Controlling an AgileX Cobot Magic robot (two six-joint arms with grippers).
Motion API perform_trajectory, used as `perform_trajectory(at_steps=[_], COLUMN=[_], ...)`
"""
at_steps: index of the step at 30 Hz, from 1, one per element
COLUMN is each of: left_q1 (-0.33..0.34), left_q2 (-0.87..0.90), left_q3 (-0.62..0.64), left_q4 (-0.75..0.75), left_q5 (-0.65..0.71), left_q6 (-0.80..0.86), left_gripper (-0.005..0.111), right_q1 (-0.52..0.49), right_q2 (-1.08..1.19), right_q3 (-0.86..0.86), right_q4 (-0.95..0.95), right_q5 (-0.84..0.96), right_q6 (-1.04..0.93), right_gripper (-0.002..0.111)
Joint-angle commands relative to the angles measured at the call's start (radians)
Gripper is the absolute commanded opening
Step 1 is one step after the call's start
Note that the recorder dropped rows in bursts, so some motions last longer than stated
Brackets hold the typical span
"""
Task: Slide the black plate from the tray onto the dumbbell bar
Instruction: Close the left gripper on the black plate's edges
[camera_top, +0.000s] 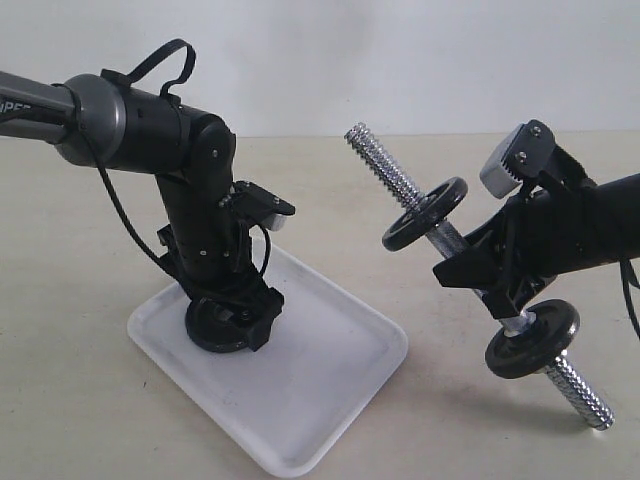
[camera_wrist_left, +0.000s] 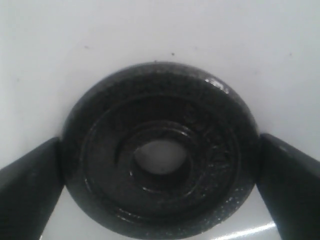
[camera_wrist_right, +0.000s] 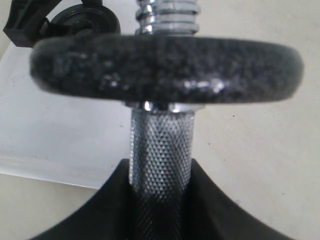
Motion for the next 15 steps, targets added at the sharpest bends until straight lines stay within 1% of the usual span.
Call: perform_trajectory(at_steps=[1,2,3,15], left_q1=[-0.005,-0.005,-0.005,-0.005], left_q2=[0.042,0.042,0.042,0.034], left_q3=[0.020,0.020,0.020,0.018], left_q4=[0.013,0.013,0.013,0.000], left_q5=[-0.003,-0.003,-0.003,-0.005], left_q6=[-0.017,-0.017,-0.013,-0.013], left_gripper=[0.017,0.009,0.005,0.004], right_q1=[-0.002,-0.002,-0.002,-0.002], right_q2=[-0.053,-0.053,-0.053,-0.053], right_q3=[-0.034,-0.034,-0.034,-0.034], right_q4=[0.123,0.123,0.123,0.123], right_q5=[0.113,0.113,0.113,0.113], right_q6=[0.014,0.014,0.014,0.014], right_gripper=[0.000,0.000,0.000,0.000])
